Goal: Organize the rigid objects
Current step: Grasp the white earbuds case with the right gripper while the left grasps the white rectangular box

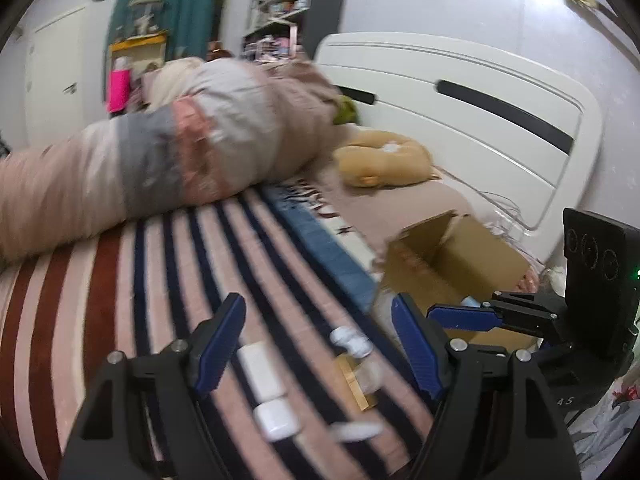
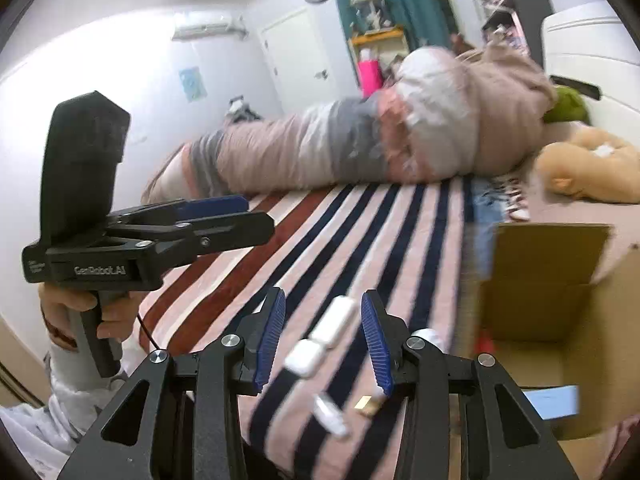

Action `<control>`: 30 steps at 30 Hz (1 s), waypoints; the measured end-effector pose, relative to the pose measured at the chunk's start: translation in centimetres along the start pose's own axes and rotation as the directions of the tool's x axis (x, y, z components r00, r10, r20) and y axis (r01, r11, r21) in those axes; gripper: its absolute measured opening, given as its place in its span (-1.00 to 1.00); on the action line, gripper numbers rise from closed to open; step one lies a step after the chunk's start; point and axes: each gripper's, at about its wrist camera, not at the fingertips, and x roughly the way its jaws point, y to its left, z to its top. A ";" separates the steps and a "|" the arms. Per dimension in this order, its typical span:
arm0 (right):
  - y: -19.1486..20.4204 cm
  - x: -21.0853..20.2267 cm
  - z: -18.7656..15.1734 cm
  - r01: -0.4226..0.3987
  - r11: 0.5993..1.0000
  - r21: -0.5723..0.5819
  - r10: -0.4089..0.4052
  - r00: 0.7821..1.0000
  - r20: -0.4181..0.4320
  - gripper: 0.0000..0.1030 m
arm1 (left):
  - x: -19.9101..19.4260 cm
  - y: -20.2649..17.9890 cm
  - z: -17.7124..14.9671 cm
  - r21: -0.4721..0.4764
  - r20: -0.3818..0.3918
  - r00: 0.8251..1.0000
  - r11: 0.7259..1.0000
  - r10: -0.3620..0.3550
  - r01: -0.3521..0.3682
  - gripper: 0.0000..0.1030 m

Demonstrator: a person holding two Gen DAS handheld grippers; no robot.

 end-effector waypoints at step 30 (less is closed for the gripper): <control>2.6 17.5 -7.1 0.239 0.970 0.034 -0.217 0.926 -0.309 -0.17 | 8.1 12.3 -10.1 -0.237 -0.190 0.977 0.970 -0.092 0.045 0.41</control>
